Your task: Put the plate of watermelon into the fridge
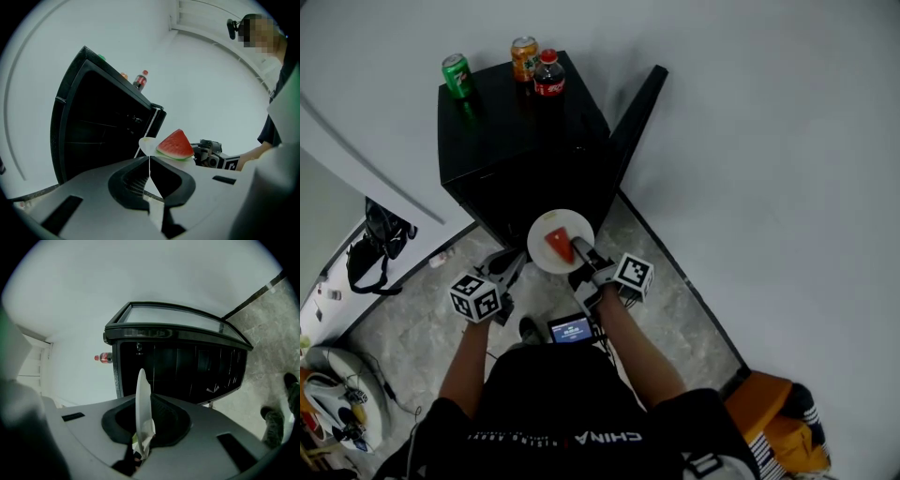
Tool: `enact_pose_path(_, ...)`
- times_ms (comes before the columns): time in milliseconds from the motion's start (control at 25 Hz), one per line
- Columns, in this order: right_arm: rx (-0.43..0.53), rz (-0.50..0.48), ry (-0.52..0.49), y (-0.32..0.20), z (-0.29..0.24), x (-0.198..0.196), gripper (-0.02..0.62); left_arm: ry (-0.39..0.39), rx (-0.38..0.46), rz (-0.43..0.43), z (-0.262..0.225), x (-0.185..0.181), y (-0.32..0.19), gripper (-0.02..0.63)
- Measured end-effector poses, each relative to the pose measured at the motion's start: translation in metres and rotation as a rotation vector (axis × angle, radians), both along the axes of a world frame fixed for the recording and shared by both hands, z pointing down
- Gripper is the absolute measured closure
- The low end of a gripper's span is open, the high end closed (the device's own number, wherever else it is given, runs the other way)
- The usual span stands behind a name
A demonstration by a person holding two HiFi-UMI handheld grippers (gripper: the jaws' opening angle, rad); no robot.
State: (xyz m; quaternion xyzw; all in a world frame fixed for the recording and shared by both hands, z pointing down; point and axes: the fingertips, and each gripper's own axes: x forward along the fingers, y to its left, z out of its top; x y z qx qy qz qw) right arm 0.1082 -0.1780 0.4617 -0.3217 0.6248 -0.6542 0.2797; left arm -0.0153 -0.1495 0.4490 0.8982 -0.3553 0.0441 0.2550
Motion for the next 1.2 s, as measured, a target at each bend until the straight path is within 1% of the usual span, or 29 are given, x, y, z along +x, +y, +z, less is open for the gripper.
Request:
enact_pose_path(160,0.004,0.006,0.000,-0.005,-0.003,-0.013,0.563,0.008,0.000,0.001,-0.003,-0.012,-0.006,0.592)
enact_pose_path(440,-0.006,0.023,-0.002,-0.008,-0.002,-0.023,0.563,0.075,-0.058,-0.009,0.001,-0.025,-0.012,0.592)
enact_pose_path(600,-0.010,0.023,0.006,-0.009,0.002,-0.023,0.563,0.099,-0.086,-0.025,0.005,-0.028,-0.013,0.591)
enact_pose_path(640,-0.013,0.022,0.007,-0.009,0.003,-0.023,0.563,0.110,-0.096,-0.035,0.007,-0.030,-0.014,0.583)
enact_pose_path(680,-0.015,0.022,0.007,-0.010,0.003,-0.024,0.563,0.124,-0.108,-0.043,0.008,-0.031,-0.014,0.547)
enact_pose_path(760,-0.015,0.019,0.006,-0.011,0.005,-0.024,0.563,0.150,-0.130,-0.051,0.009,-0.032,-0.015,0.519)
enact_pose_path(1000,-0.030,0.005,0.008,-0.022,0.015,-0.026,0.563,0.204,-0.187,-0.090,0.018,-0.032,-0.022,0.494)
enact_pose_path(1200,-0.035,-0.004,0.009,-0.037,0.030,-0.026,0.563,0.201,-0.217,-0.124,0.034,-0.030,-0.036,0.494)
